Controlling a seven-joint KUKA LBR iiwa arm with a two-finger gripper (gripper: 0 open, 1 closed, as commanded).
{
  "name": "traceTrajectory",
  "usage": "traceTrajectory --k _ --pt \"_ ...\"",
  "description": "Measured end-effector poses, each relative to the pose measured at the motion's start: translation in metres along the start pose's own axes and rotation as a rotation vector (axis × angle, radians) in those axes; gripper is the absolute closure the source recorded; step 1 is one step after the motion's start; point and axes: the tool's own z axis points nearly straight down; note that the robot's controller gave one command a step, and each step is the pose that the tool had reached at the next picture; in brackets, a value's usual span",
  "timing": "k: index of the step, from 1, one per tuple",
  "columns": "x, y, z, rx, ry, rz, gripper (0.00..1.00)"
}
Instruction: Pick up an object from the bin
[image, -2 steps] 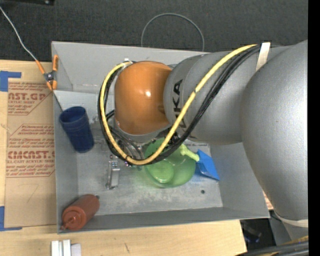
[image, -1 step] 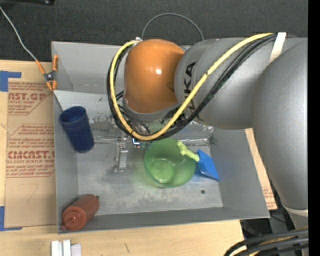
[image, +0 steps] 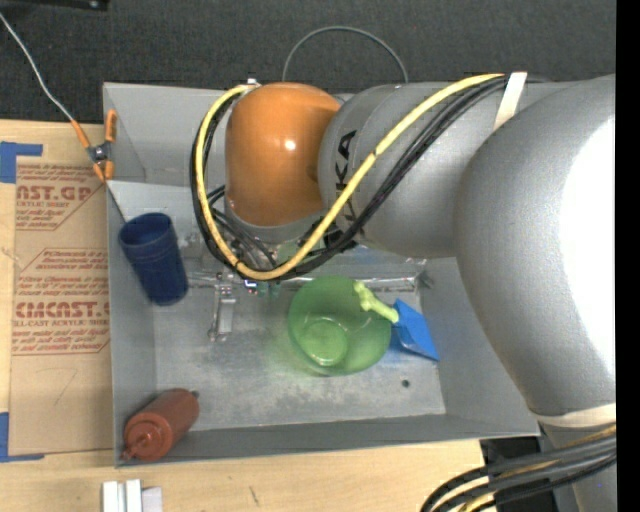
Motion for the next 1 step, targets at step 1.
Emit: traceTrajectory --k 1 --pt "-0.0056 -0.0604 0.0346 0.004 -0.001 -0.034 0.0"
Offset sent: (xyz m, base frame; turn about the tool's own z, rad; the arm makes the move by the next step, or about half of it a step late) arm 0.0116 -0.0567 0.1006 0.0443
